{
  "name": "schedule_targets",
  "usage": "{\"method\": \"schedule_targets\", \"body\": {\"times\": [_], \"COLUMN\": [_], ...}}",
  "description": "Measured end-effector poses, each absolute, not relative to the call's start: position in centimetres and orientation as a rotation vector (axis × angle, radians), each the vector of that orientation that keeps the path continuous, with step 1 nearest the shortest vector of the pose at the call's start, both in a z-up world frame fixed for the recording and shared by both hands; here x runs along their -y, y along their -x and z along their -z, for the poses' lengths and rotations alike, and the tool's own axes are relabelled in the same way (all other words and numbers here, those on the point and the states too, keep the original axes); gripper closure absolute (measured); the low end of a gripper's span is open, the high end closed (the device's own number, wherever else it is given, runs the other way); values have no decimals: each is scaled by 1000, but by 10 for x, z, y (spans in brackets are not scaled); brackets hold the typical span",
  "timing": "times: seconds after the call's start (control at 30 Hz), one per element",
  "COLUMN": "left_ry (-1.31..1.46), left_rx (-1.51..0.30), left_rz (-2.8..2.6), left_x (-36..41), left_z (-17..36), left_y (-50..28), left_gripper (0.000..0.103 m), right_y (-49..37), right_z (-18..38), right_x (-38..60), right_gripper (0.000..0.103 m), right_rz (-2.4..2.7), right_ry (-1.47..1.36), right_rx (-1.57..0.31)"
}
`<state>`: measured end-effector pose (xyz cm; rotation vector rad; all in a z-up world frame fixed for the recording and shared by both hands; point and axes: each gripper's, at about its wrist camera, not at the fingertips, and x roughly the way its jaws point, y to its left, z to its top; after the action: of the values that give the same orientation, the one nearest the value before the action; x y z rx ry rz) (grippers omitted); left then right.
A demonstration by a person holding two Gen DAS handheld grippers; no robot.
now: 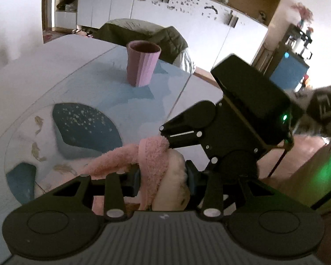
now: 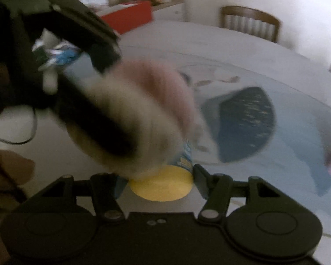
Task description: Clean container
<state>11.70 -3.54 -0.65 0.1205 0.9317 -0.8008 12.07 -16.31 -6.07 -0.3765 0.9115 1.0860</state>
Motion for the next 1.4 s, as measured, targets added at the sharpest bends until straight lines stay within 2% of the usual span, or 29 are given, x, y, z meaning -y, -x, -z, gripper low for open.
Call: {"method": "schedule_targets", "body": {"times": [0.63, 1.03, 1.27, 1.4], "left_ry": [193, 161, 202, 175], "left_rx": [-956, -1008, -925, -904], "left_rz": [459, 384, 477, 601], "left_x": [-53, -51, -57, -30], "left_z": [30, 55, 8, -9], "left_y": [-140, -154, -128, -117], "left_gripper": [63, 64, 64, 63], "right_y": [-136, -140, -143, -147], "right_z": [64, 64, 64, 63], "right_x": [176, 176, 176, 175], "right_gripper": [41, 41, 41, 41], "right_rz": [-1128, -1154, -1170, -1190], "right_ry": [343, 361, 381, 378], "right_rx": [-945, -948, -949, -955]}}
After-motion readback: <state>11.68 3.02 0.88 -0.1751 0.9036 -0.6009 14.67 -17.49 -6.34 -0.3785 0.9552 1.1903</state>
